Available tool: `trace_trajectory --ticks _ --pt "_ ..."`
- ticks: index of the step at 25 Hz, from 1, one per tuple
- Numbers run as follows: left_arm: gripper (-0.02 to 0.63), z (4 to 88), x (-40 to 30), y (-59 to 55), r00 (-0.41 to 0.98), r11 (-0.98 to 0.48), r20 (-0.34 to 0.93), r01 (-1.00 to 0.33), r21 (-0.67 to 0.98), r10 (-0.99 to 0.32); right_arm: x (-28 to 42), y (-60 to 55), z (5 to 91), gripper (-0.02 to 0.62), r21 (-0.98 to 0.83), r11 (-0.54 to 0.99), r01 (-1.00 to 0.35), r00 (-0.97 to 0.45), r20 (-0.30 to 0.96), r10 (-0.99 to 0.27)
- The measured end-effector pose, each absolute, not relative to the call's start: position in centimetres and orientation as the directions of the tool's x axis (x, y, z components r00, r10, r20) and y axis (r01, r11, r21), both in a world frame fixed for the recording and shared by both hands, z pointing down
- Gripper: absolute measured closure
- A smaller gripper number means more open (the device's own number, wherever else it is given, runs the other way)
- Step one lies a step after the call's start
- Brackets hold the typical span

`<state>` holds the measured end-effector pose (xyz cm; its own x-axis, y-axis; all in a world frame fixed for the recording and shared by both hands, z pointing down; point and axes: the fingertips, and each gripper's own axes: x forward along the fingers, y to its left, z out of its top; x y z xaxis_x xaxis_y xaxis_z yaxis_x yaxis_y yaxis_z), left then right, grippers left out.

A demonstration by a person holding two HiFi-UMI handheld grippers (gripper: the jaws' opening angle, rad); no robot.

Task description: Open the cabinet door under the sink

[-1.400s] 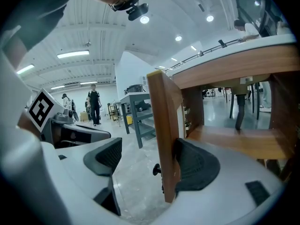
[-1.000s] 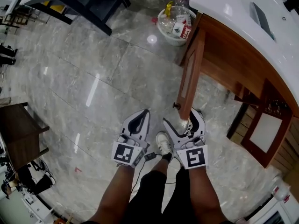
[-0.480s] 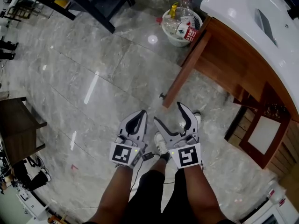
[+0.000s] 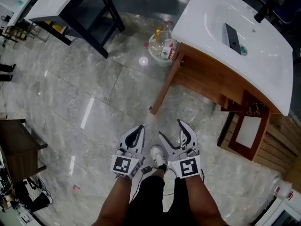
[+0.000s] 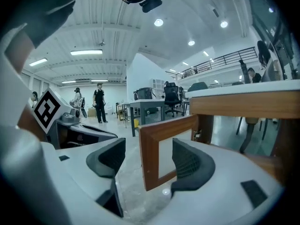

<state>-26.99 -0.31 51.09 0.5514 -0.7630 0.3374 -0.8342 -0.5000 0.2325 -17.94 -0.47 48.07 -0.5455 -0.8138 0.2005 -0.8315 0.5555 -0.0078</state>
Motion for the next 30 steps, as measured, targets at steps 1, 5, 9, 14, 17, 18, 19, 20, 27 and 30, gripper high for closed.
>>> trace_trajectory --ticks 1,5,9,14,17,18,19,20,27,30 --pt "0.583 49.9 -26.4 -0.1 0.566 -0.514 0.318 -0.824 0.239 -0.761 -17.1 -0.3 46.7 0.277 -0.021 0.526 -0.85 -0.52 0.185 -0.834" --pt "0.583 46.5 -24.5 0.3 0.603 -0.556 0.328 -0.798 0.234 -0.728 -13.6 0.4 42.4 0.421 -0.011 0.424 -0.906 -0.42 0.159 -0.894" --pt "0.583 43.2 -22.0 -0.2 0.647 -0.611 0.289 -0.762 0.215 -0.706 -10.2 1.0 39.1 0.552 -0.011 0.34 -0.94 -0.337 0.157 -0.928" --pt "0.583 38.6 -18.1 0.3 0.683 -0.653 0.256 -0.73 0.201 -0.685 -6.0 2.9 34.1 0.572 -0.008 0.267 -0.964 -0.266 0.124 -0.956" --pt "0.583 35.4 -15.2 1.1 0.708 -0.683 0.233 -0.705 0.19 -0.666 -2.5 4.7 31.1 0.572 -0.012 0.201 -0.98 -0.201 0.114 -0.973" --pt "0.583 34.2 -14.1 1.4 0.718 -0.696 0.221 -0.695 0.182 -0.66 -1.3 5.3 30.0 0.572 -0.002 0.185 -0.983 -0.185 0.11 -0.977" --pt "0.583 33.0 -13.0 1.7 0.729 -0.709 0.209 -0.684 0.173 -0.652 0.0 5.9 28.9 0.572 0.012 0.173 -0.985 -0.17 0.102 -0.98" --pt "0.583 31.9 -11.8 2.0 0.738 -0.721 0.197 -0.674 0.164 -0.645 1.2 6.6 27.8 0.572 0.027 0.161 -0.987 -0.158 0.093 -0.983" --pt "0.583 26.0 -4.5 6.3 0.786 -0.779 0.165 -0.615 0.118 -0.596 8.8 11.3 21.0 0.572 0.074 0.097 -0.993 -0.093 0.057 -0.994" --pt "0.583 24.0 -1.9 8.5 0.805 -0.8 0.155 -0.59 0.111 -0.572 10.9 13.6 18.9 0.572 0.112 0.083 -0.99 -0.08 0.03 -0.996"
